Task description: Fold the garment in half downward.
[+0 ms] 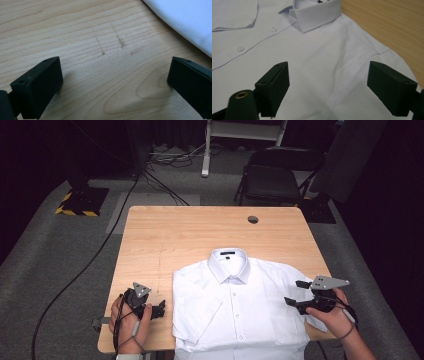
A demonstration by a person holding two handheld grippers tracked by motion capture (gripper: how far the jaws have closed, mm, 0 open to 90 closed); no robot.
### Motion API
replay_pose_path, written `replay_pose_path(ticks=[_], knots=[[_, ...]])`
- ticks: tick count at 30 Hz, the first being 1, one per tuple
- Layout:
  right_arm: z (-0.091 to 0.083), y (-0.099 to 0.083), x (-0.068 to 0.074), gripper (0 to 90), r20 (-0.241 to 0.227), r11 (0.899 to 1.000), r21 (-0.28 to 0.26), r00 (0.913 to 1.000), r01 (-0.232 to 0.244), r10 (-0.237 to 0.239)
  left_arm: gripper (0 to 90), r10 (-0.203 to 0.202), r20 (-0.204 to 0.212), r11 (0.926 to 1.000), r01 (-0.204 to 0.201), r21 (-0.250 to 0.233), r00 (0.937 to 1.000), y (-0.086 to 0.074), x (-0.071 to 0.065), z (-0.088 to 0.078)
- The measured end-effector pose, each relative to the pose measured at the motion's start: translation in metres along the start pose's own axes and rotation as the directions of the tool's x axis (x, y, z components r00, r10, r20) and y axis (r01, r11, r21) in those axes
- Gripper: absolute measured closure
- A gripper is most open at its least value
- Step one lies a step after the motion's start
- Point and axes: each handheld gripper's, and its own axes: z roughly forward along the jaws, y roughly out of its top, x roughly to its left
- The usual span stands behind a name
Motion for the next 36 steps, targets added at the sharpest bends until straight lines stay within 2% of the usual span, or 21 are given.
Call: replay_pose_path(ticks=[7, 18, 27, 36], knots=[[-0.008, 0.006, -0.007, 18.2, 0.016, 0.999, -0.032, 0.9997, -0.016, 0.017, 0.2, 0.001, 0.0, 1.0, -0.001, -0.002, 1.0, 0.0, 0.0, 0.0], [-0.022, 0.009, -0.025, 19.5, 0.064, 0.999, -0.044, 0.9973, -0.032, 0.034, 0.2, 0.001, 0.0, 1.0, -0.001, -0.003, 1.0, 0.0, 0.0, 0.0], [-0.037, 0.008, -0.049, 20.9, 0.136, 0.997, -0.056, 0.9887, -0.057, 0.064, 0.2, -0.001, 0.001, 1.0, 0.001, -0.003, 1.0, 0.001, 0.0, 0.001], [-0.046, -0.007, -0.068, 23.0, 0.187, 0.993, -0.057, 0.9764, -0.099, 0.108, 0.2, 0.0, 0.002, 1.0, 0.0, -0.002, 1.0, 0.001, 0.001, 0.001]])
